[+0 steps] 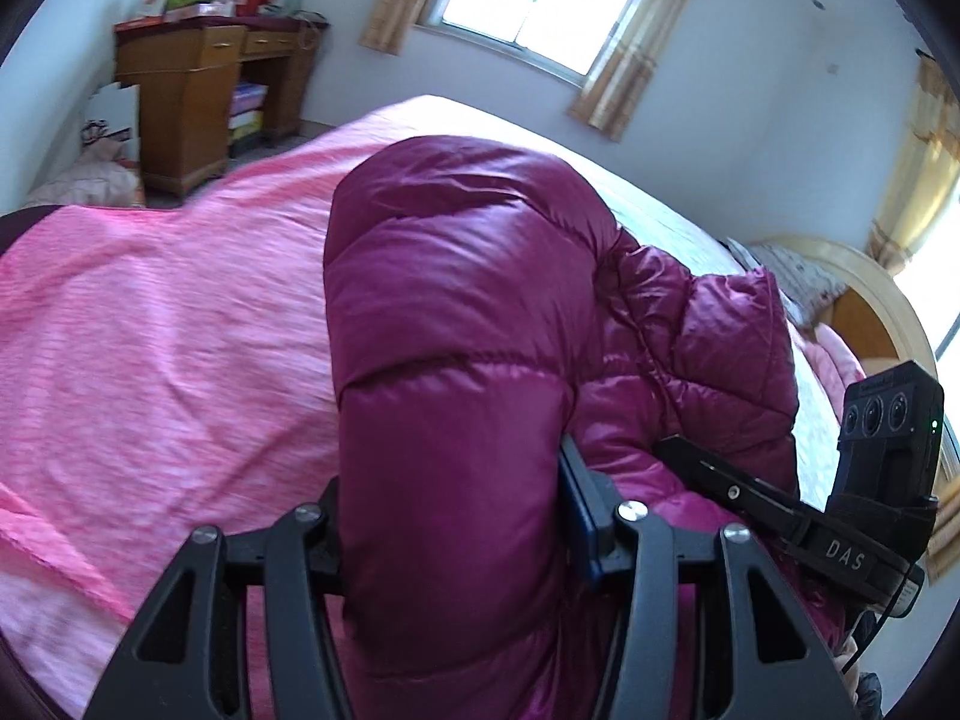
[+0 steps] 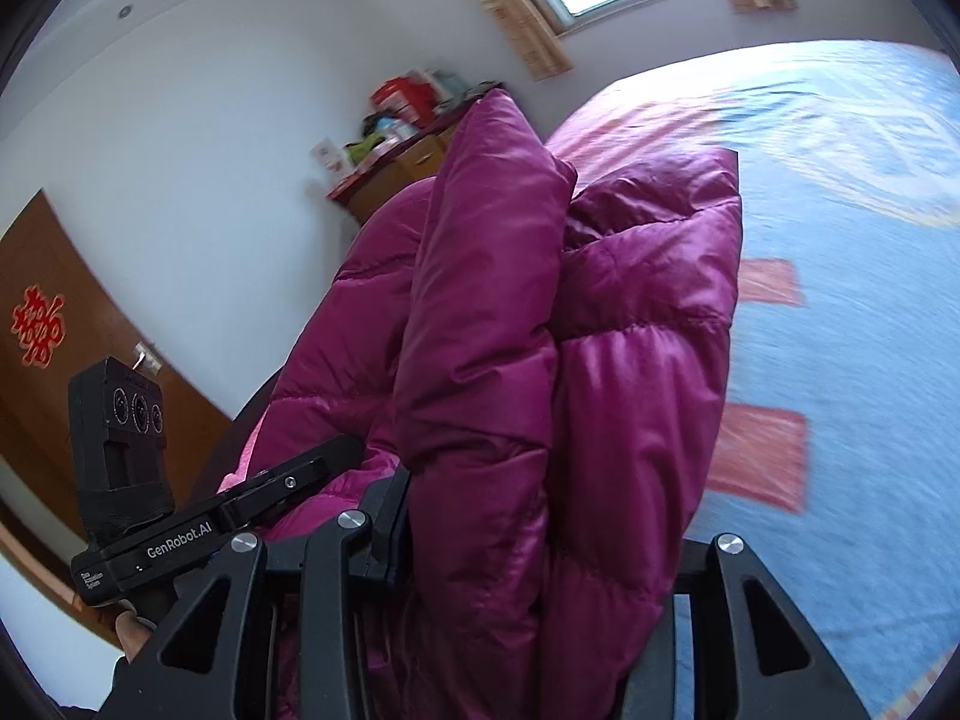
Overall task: Fold large clothes
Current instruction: 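Carry the jacket bundle with both tools toward the pink bed end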
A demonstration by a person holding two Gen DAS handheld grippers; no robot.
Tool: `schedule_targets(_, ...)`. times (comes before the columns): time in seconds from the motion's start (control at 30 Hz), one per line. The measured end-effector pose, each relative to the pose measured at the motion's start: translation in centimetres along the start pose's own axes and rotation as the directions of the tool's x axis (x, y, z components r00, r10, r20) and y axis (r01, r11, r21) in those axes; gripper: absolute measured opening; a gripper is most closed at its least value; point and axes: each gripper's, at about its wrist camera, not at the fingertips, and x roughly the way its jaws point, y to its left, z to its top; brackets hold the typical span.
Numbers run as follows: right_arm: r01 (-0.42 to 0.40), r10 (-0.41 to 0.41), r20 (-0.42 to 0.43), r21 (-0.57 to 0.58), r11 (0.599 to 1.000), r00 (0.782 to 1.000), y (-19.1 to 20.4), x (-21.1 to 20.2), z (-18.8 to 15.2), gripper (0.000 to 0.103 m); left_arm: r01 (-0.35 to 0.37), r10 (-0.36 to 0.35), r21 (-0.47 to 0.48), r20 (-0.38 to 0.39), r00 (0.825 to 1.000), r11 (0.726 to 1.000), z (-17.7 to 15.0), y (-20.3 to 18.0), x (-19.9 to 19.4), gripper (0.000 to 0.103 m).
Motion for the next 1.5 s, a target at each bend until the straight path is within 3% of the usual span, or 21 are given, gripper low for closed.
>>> schedule_targets(0.33, -0.124, 0.122, -0.032, -0.095, 0.988, 0.992, 4.6, 6.0, 3.6, 0.041, -0.102, 0.109, -0.078, 0.096, 0.989, 0.992, 2.7, 5.5, -2.3, 0.054)
schedule_targets(0.57, -0.217, 0.211, -0.054, -0.130, 0.968, 0.976, 7.7, 12.3, 7.0, 0.041, -0.218, 0.230, -0.096, 0.151, 0.961, 0.971, 4.9, 8.5, -3.1, 0.054)
schedule_targets(0.73, -0.258, 0.252, -0.062, -0.128, 0.958, 0.966, 8.4, 16.0, 7.6, 0.041, -0.290, 0.303, -0.103, 0.149, 0.941, 0.951, 5.9, 10.8, -2.3, 0.054)
schedule_targets(0.93, -0.222, 0.208, -0.107, -0.143, 0.964, 0.972, 8.0, 20.6, 7.2, 0.041, -0.368, 0.379, -0.127, 0.083, 0.922, 0.921, 6.3, 12.7, 0.3, 0.052)
schedule_targets(1.2, -0.203, 0.182, -0.144, -0.146, 0.968, 0.973, 8.0, 24.6, 8.4, 0.041, -0.376, 0.388, -0.146, 0.068, 0.919, 0.915, 6.7, 14.6, 1.1, 0.052)
schedule_targets(1.5, -0.265, 0.248, -0.210, -0.057, 0.962, 0.946, 6.4, 26.5, 7.6, 0.046, -0.318, 0.330, -0.187, 0.035, 0.943, 0.930, 6.4, 16.2, 1.7, 0.064)
